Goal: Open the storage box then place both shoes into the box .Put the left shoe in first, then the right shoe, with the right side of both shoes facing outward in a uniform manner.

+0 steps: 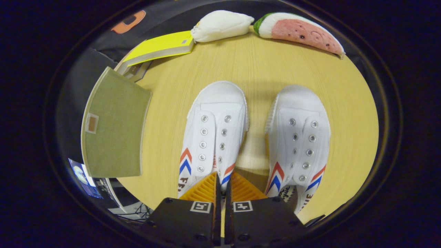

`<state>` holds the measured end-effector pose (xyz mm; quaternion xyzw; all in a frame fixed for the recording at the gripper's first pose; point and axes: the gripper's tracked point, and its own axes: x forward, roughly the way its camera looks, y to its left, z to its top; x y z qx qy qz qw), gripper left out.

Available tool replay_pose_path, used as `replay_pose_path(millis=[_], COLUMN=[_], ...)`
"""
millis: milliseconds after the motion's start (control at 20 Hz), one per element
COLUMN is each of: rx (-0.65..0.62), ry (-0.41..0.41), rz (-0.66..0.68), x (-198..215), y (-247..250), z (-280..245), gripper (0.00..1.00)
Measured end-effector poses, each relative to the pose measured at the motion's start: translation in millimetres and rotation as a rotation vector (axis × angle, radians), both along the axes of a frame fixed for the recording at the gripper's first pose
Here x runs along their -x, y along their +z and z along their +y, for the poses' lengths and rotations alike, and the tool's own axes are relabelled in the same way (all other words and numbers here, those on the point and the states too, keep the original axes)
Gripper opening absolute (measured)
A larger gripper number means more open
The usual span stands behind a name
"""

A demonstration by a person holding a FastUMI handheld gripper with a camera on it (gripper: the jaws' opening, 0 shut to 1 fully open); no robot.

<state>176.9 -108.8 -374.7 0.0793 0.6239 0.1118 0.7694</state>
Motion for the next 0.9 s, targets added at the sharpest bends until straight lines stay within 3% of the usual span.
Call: replay_pose_path(millis=[350,600,900], rx=[-0.15,-0.154,-0.186], ry=[-0.054,0.021,0.098], rz=[-0.051,-0.138,-0.185], x=[17.3,25.6,26.0], y=[37.2,103.4,172.9], z=[16.4,47.1,125.1], gripper=[0.05,0.06,0.06])
